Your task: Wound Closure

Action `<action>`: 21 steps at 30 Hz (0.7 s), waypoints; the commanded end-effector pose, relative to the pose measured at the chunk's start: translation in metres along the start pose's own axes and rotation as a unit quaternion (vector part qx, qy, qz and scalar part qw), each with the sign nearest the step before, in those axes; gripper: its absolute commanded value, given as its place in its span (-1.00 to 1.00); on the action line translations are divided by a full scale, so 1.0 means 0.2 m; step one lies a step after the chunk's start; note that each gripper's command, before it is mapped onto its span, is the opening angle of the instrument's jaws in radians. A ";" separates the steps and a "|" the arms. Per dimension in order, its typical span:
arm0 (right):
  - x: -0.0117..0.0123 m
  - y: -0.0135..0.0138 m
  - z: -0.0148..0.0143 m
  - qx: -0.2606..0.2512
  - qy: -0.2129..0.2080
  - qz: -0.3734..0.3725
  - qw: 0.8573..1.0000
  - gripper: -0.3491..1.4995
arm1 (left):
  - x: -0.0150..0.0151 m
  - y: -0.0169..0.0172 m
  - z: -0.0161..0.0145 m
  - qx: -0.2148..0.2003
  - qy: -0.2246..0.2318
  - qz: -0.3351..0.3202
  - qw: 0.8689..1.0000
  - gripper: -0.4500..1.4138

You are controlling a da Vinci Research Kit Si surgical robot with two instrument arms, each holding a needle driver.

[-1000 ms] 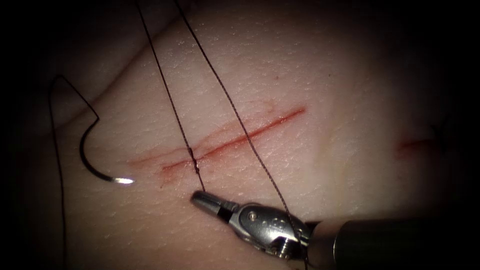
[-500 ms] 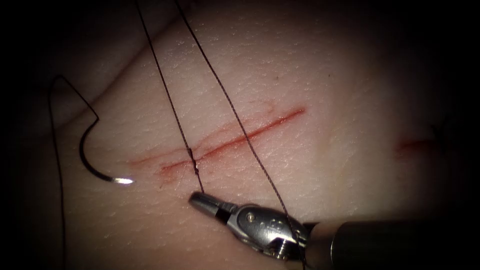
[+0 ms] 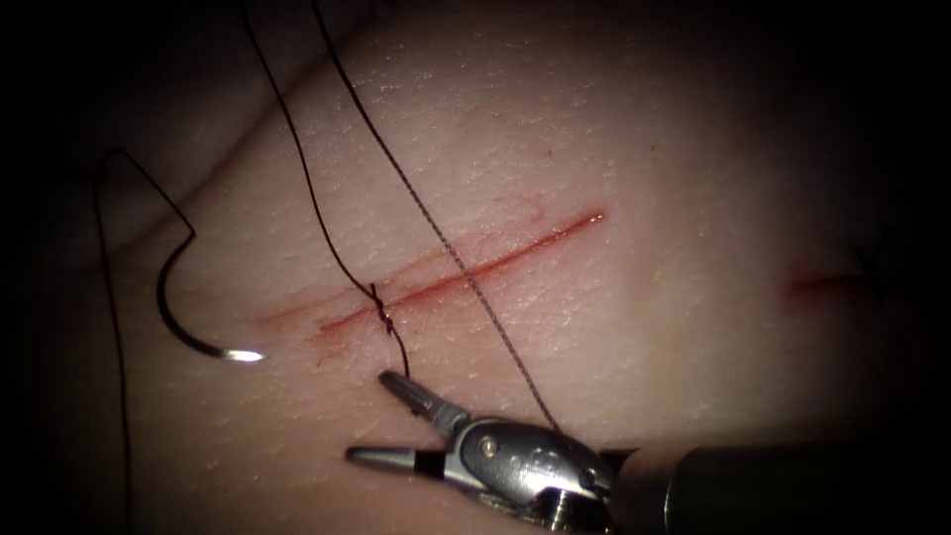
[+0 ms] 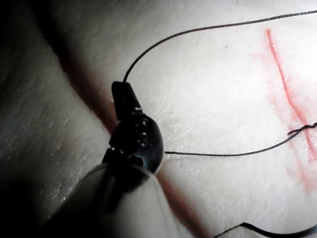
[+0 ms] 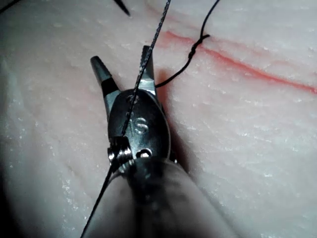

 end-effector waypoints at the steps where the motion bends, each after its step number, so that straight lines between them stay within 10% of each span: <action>1: 0.000 -0.004 0.002 0.008 0.001 0.003 1.000 0.89 | 0.000 0.005 0.002 -0.008 0.009 -0.001 1.000 -1.00; 13: 0.007 0.004 0.002 0.057 -0.035 -0.008 0.998 0.84 | 0.031 0.050 -0.017 -0.124 0.139 -0.014 0.982 -1.00; 21: 0.010 0.024 0.004 0.066 -0.048 -0.024 0.996 0.73 | 0.050 0.077 -0.028 -0.166 0.113 -0.006 0.980 -1.00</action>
